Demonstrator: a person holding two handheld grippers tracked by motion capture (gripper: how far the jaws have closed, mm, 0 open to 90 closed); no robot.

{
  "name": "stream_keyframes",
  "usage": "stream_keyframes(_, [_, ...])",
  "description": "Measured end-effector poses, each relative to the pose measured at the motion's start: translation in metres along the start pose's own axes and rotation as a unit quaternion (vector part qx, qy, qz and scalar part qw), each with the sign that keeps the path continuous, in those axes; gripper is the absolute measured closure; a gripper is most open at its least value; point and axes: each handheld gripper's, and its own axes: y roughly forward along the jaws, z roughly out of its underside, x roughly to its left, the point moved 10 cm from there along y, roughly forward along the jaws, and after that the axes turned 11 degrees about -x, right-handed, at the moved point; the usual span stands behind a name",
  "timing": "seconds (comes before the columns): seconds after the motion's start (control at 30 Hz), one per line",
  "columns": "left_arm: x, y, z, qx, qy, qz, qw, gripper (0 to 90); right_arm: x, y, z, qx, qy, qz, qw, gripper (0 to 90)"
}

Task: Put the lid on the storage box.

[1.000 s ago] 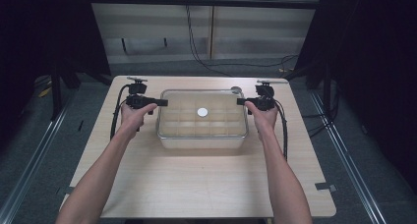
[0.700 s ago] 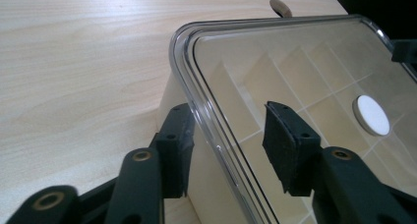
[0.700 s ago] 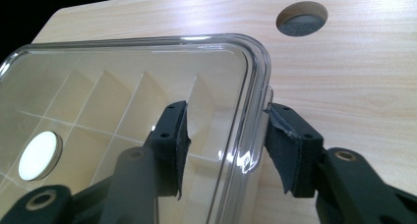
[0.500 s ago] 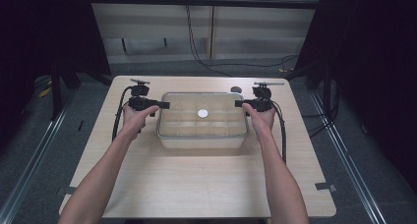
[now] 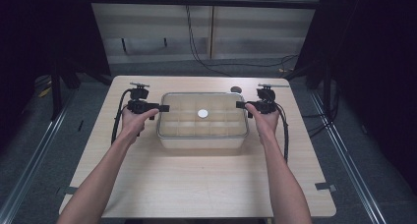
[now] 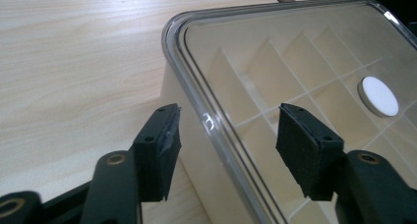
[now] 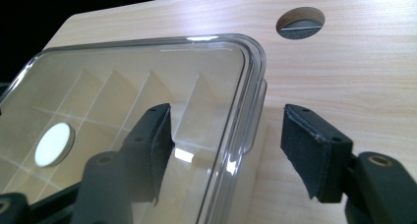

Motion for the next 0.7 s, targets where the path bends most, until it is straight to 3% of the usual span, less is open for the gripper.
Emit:
stream_keyframes(0.13, [-0.004,-0.008,0.002,-0.002,0.002,0.009,1.0000,38.6,0.001,-0.008,-0.001,-0.008,-0.003,-0.003,1.0000,34.1])
stream_keyframes(0.17, [-0.007,-0.015,0.001,-0.008,0.018,0.010,0.9998,38.7,0.003,-0.013,-0.001,-0.011,-0.006,-0.008,0.9999,34.1])
stream_keyframes(0.2, [-0.007,-0.015,0.001,-0.008,0.018,0.010,0.9998,38.7,0.003,-0.013,-0.001,-0.011,-0.006,-0.008,0.9999,34.1])
stream_keyframes(0.33, [-0.018,-0.026,0.006,-0.014,0.022,0.027,0.9993,40.3,0.014,-0.025,0.002,-0.012,-0.031,-0.022,0.9992,32.0])
stream_keyframes(0.47, [-0.019,-0.035,0.009,-0.017,0.033,0.024,0.9990,41.7,0.023,-0.034,0.003,-0.021,-0.038,-0.035,0.9985,32.1])
stream_keyframes(0.53, [-0.018,-0.041,0.012,-0.020,0.045,0.015,0.9987,45.3,0.031,-0.044,0.007,-0.026,-0.046,-0.046,0.9975,33.7])
stream_keyframes(0.7, [-0.020,-0.059,0.025,-0.026,0.042,0.037,0.9981,46.2,0.039,-0.061,0.025,-0.026,-0.058,-0.057,0.9964,34.5])
